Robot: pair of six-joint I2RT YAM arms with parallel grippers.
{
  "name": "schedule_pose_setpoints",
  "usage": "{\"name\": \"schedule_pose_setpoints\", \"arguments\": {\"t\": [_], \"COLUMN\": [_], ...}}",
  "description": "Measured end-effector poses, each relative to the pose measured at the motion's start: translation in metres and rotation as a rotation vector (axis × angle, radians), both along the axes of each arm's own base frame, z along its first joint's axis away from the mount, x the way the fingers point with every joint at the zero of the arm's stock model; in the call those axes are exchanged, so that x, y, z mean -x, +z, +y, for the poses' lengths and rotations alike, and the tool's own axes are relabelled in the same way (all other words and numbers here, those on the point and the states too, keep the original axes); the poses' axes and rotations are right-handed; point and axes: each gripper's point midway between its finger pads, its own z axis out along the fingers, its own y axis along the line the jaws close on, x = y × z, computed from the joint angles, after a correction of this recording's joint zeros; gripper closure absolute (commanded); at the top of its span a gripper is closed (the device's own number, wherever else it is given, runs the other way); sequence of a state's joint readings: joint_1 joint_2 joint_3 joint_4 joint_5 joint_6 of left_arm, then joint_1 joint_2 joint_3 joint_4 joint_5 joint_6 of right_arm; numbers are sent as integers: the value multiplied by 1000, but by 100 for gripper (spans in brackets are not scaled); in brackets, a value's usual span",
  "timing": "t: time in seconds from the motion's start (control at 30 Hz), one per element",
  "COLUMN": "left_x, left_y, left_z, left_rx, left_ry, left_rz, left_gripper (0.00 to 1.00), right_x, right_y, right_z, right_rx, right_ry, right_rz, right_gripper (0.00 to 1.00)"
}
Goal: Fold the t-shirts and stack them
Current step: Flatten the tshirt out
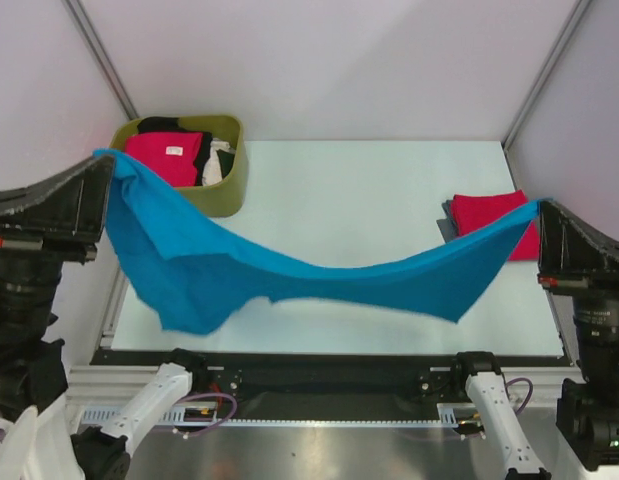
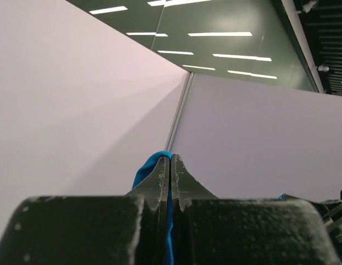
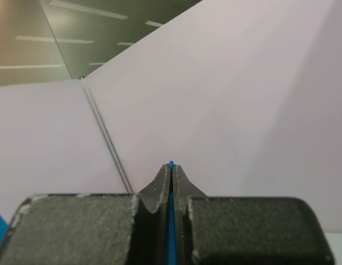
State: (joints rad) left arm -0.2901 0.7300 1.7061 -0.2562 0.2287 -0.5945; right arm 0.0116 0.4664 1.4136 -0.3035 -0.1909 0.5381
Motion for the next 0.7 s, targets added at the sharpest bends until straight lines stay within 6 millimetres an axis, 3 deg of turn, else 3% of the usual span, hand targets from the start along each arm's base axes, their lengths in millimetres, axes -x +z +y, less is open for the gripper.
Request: {"name": "schedule_pose_setpoints", "arguments": {"t": [0.07,0.1,0.2,0.27,0.33,0.4,0.47,0.53,0.6,0.63,0.7], "left_x": [-8,-22,-85,-145,-208,-264,-305,-324,-343,-353,-370], "left_y": [10,7,-17,-58,-118,-186,-252,-289,-287,-272,-221], "left_z": [0,-4,-24,-43,-62,-78,-89,-95,-103,-107,-115], "left_rx": [13,8,-20,-54,-93,-132,-168,-188,-192,-187,-158], "left_ry": [6,4,-7,-14,-14,-9,-5,-10,-33,-49,-72], "left_rz": [3,31,164,313,505,699,886,1004,1044,1031,919], "left_gripper": [100,100,99,100,100,100,100,100,100,100,100], "right_x": [-8,-22,-88,-139,-191,-225,-249,-261,-273,-278,-288], "right_y": [5,2,-29,-68,-126,-175,-220,-235,-219,-206,-170], "right_z": [-3,-4,-4,-3,-2,-3,-4,-8,-12,-16,-24], "right_rx": [-16,-24,-38,-44,-54,-66,-79,-99,-121,-138,-162], "right_ry": [-10,-15,-14,-13,-14,-24,-42,-53,-52,-57,-59], "right_rz": [14,45,222,372,560,714,866,939,925,914,846], "right_gripper": [100,100,100,100,100,100,100,100,100,100,100]}}
